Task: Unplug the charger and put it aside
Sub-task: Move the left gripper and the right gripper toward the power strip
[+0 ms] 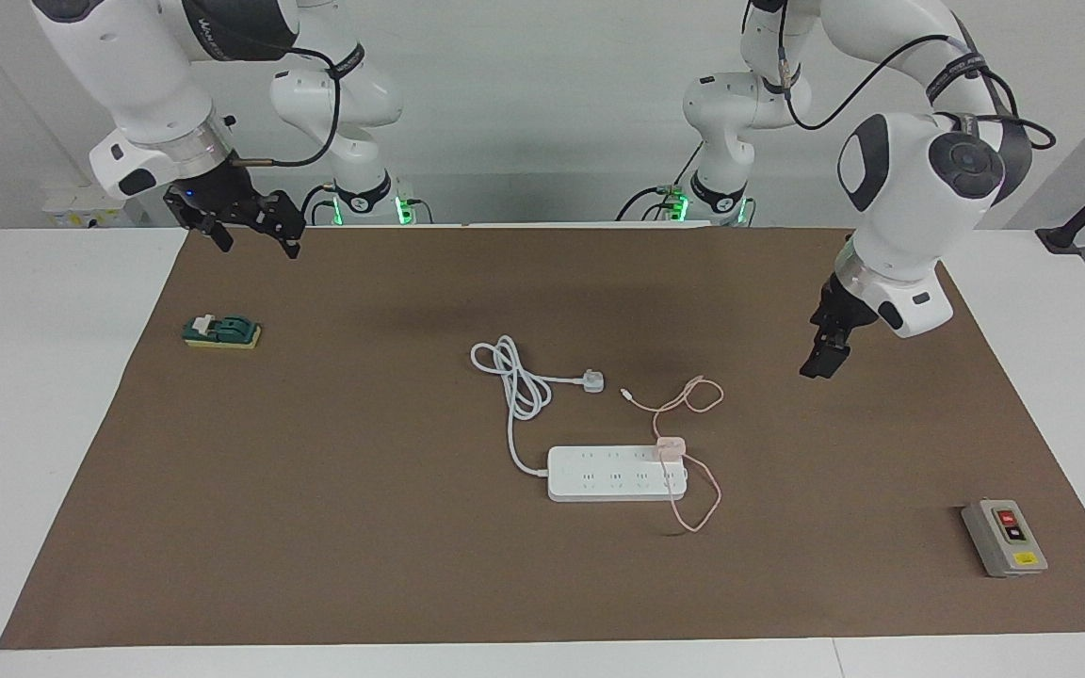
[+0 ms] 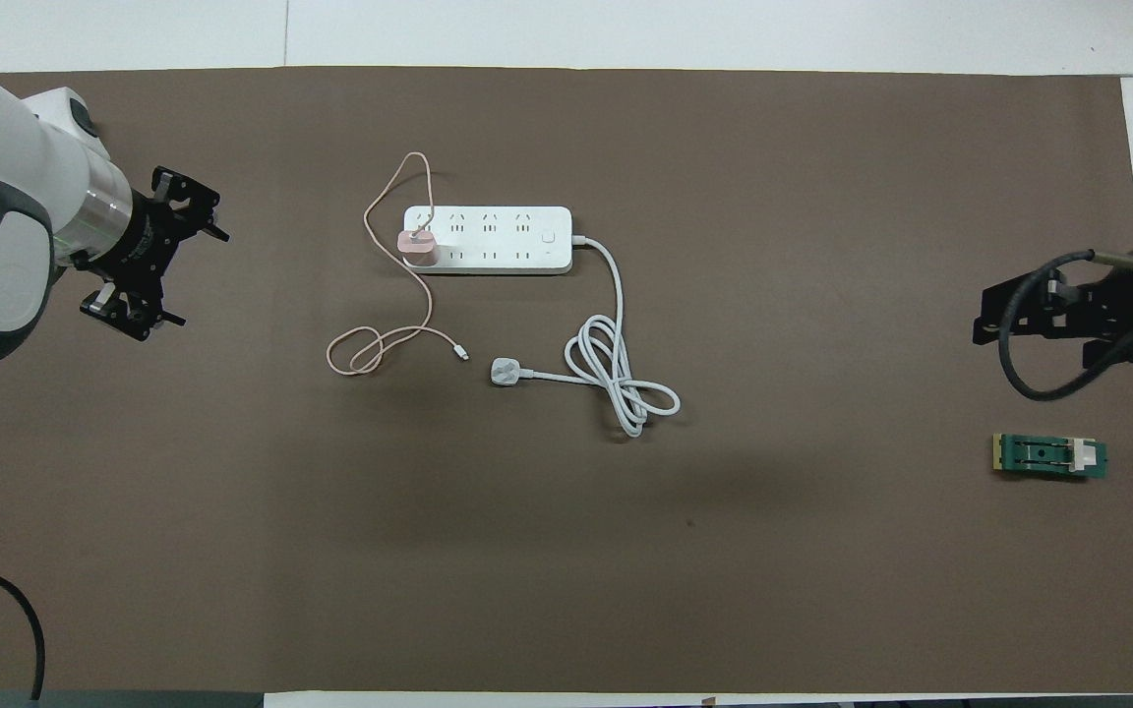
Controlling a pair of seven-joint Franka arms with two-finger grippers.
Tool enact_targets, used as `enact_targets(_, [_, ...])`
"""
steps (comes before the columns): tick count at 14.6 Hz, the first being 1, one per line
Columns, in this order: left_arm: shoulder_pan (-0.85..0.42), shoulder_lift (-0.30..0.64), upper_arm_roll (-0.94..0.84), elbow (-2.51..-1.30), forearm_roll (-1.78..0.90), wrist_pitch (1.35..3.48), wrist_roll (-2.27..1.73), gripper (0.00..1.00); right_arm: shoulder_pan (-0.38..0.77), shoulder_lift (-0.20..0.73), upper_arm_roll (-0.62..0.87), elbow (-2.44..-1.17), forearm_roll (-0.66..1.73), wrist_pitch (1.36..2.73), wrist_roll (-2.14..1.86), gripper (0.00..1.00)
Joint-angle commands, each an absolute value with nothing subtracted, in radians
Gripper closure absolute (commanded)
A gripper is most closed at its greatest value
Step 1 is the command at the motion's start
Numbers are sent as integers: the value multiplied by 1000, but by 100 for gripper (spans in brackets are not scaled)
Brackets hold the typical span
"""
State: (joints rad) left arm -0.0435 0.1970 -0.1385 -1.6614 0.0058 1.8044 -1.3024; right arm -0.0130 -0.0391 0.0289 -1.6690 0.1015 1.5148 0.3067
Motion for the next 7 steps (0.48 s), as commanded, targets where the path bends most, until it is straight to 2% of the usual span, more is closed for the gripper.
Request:
enact_targets(1, [-75,227,-127,-1667,5,1859,-1449,0,44,32,34,-1681,198,1563,560,0])
enact_targets(4, [-159,337,-126,-1631,11,1908,-1696,0,174,158,34,-1681,343,1704,924,0])
enact_targets(7, [-207,460,-123,-1514,14,1923,-1814,0,271,260,34,-1684,461,1847,1107,0])
